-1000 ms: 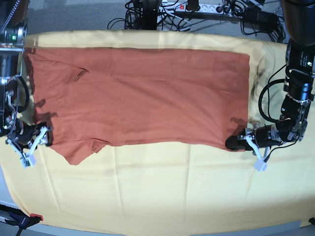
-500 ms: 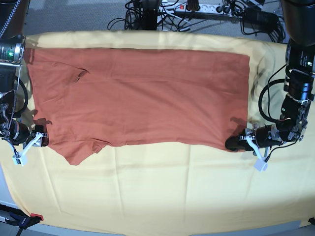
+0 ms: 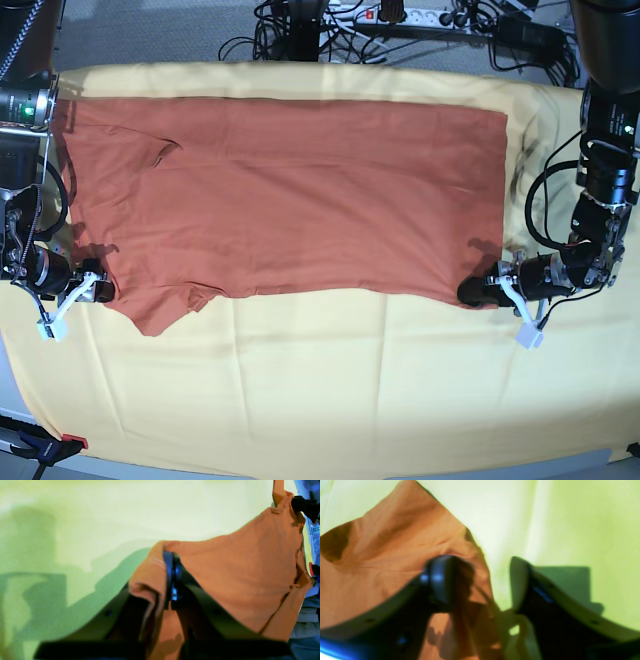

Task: Fold the T-shirt properly
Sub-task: 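Move both grippers to the hem corners and grasp them, then lift the hem and fold it toward the collar edge with both grippers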

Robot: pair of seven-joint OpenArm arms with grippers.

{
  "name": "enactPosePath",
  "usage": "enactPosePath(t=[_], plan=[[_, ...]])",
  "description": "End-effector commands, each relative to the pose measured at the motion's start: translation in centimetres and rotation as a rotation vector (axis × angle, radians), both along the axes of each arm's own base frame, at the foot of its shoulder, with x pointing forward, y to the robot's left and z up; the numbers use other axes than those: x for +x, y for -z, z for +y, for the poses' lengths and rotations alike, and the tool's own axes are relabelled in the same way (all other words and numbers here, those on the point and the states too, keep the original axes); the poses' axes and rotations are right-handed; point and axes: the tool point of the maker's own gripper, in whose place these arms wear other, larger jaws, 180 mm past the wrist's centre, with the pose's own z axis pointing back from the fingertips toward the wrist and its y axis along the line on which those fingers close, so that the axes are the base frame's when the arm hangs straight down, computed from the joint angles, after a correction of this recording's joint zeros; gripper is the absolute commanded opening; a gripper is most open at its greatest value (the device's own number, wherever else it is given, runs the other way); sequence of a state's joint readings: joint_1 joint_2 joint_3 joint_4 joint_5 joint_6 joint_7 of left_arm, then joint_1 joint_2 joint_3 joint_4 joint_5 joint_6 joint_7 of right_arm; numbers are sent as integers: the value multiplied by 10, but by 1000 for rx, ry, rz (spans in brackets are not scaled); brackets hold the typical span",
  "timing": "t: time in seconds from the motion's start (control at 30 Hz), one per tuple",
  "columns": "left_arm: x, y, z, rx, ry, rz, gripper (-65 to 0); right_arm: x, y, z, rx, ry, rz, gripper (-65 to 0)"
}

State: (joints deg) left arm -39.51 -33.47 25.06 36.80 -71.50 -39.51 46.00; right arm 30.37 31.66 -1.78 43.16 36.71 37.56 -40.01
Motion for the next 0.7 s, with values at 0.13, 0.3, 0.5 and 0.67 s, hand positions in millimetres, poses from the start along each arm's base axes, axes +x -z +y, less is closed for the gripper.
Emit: enactPosePath(t=[0.13,0.3,0.5,0.67], plan=[[17,-27,5,-23,-19,-76,-650,20,-31,-5,18,2,-119,-647],[18,-28,7,-10,-19,-83,-650,25,-37,-5,19,1,-136,-650],[29,-34,13,58,-19,-135,-650,27,-34,-21,-70,34,-113,-650],[40,-41,18,103,-26,-193,-650,26,-30,-33,-123,76,-92,-650]])
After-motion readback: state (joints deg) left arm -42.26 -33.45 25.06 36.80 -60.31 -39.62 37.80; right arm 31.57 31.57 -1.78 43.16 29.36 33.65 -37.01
